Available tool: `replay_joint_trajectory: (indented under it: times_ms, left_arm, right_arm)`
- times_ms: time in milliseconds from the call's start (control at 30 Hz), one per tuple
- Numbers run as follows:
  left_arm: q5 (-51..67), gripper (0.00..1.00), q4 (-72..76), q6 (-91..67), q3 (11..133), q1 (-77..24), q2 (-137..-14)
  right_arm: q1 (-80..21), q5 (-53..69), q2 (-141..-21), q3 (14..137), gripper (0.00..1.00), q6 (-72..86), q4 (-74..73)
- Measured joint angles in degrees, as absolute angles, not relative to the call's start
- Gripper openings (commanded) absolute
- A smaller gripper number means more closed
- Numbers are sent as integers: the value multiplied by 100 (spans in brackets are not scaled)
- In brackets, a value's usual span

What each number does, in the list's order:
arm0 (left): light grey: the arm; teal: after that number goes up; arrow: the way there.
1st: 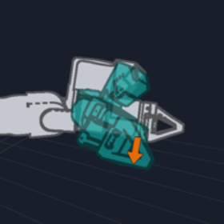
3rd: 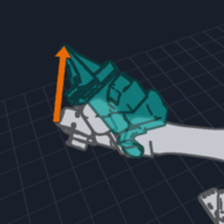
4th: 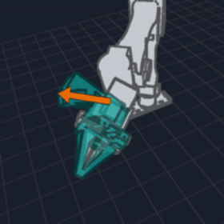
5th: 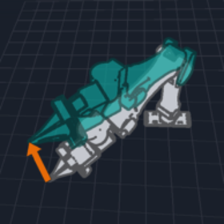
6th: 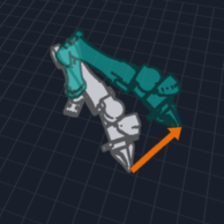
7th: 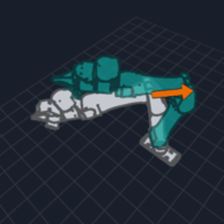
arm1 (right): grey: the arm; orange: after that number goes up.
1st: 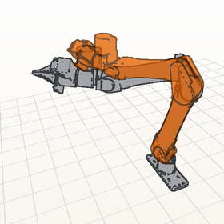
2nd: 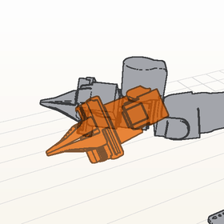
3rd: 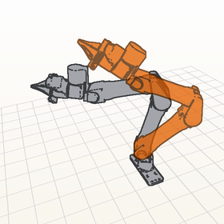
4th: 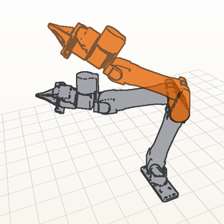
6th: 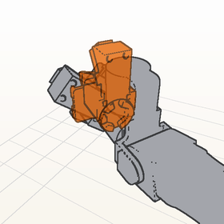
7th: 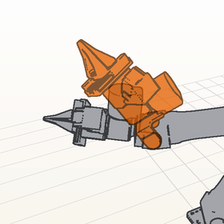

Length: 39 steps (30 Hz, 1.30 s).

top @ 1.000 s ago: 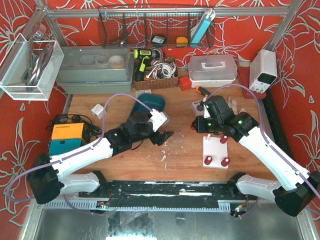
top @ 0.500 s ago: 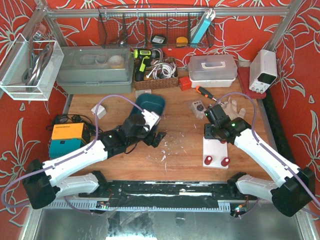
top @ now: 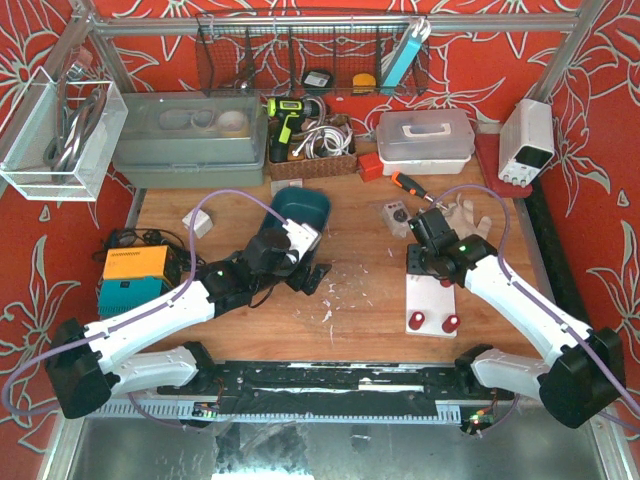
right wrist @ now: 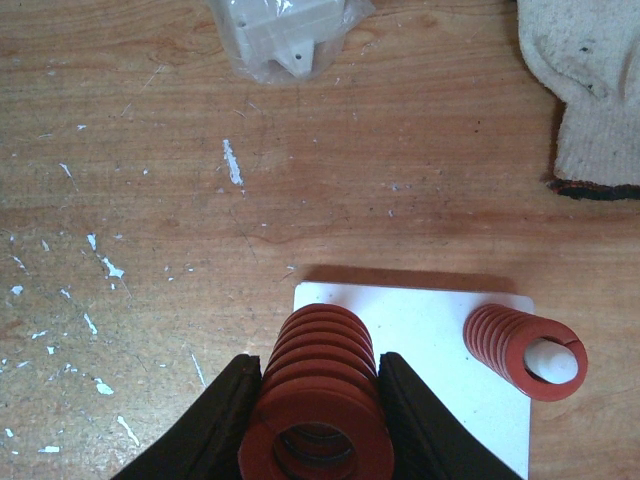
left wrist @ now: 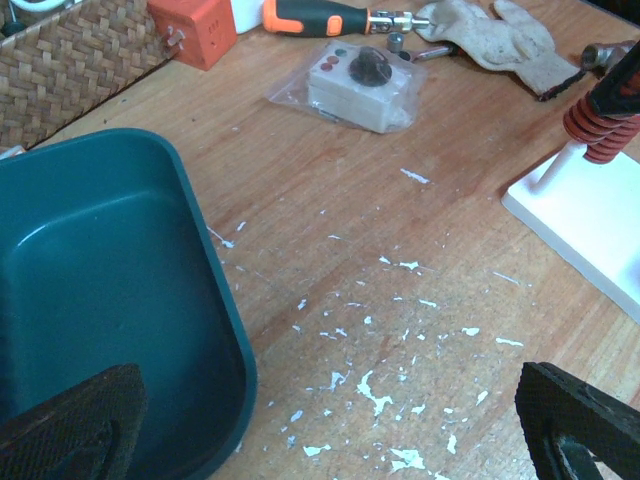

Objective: Install the large spring

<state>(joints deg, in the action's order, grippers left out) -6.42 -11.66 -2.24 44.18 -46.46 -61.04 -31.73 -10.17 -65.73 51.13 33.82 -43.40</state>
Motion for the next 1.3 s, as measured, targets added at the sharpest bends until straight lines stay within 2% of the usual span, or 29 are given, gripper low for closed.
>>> replay_joint_trajectory:
  times_ms: [300,433,500,767,933,1100,1300]
  left_arm:
    - [-681,100,-1326,-132,4418,-4646,-6104]
    - [-690,100,-1367,-132,4412,-4646,-6093]
    - [-694,100,-1369,-134,4359,-4646,-6047]
    - [-703,100,-1361,-211,4193,-4646,-5865]
    - [-786,100,-1227,-388,4176,-4646,-5824]
    - [-1175,100,-661,-572,4036,-4646,-5481]
    - [-2624,100,687,-945,4047,-4512,-5813]
  right_arm:
    - [-3170,-1015,-6591,4733,0,3380,-4088]
    - [-3144,-1013,-6766,4668,6,3374,-3909]
    - [-3138,-1017,-6923,4665,11,3363,-3841]
    - [-3098,-1031,-7240,4657,49,3312,-3693]
    - [-3070,-1094,-7008,4786,64,3164,-3809]
    - [-3048,-1411,-6272,5186,96,2912,-4132]
    - [-2978,-2375,-5612,5505,99,2250,-3632]
